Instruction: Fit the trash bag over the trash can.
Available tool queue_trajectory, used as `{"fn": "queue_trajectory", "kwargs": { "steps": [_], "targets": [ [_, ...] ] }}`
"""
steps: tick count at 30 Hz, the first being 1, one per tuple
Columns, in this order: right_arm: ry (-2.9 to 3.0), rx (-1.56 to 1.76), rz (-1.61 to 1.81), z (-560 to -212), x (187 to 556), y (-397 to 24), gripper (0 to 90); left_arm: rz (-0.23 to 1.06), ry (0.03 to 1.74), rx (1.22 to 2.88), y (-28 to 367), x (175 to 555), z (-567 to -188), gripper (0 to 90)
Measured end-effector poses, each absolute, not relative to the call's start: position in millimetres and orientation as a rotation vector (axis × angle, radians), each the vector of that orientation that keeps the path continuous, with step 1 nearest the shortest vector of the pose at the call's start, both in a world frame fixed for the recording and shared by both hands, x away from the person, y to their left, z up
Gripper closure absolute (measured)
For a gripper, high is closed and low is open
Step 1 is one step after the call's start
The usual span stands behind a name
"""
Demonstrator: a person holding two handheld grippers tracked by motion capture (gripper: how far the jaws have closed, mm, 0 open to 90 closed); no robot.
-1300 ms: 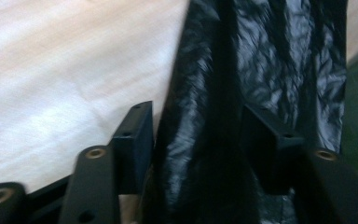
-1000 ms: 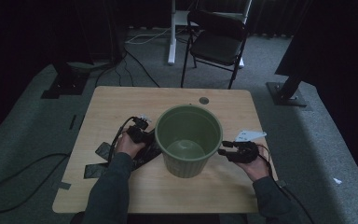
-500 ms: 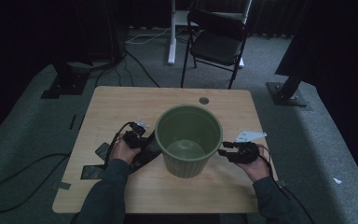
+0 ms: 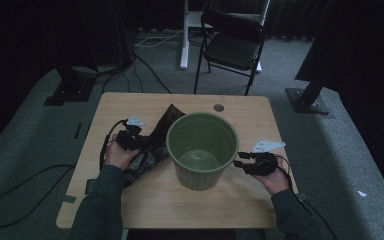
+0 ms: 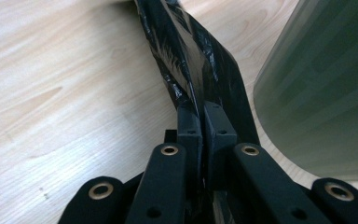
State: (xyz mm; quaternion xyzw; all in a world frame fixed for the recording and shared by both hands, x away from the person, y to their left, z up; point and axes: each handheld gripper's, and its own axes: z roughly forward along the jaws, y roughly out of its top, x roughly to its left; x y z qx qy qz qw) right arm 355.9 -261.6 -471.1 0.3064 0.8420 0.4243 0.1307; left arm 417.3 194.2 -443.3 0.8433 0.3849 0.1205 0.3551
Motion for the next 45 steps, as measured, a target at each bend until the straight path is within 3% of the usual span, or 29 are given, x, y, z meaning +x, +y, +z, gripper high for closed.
{"fn": "queue_trajectory", "kwargs": {
  "steps": [18,45],
  "targets": [
    [2.444,0.894,1.231,-471,355,-262,54.6,0.334,0.889,2.067,221,400,-393,85.5],
    [2.446,0.890,1.227,-471,356,-262,54.7,0.345,0.791,1.967,218,392,-328,84.5]
  ]
}}
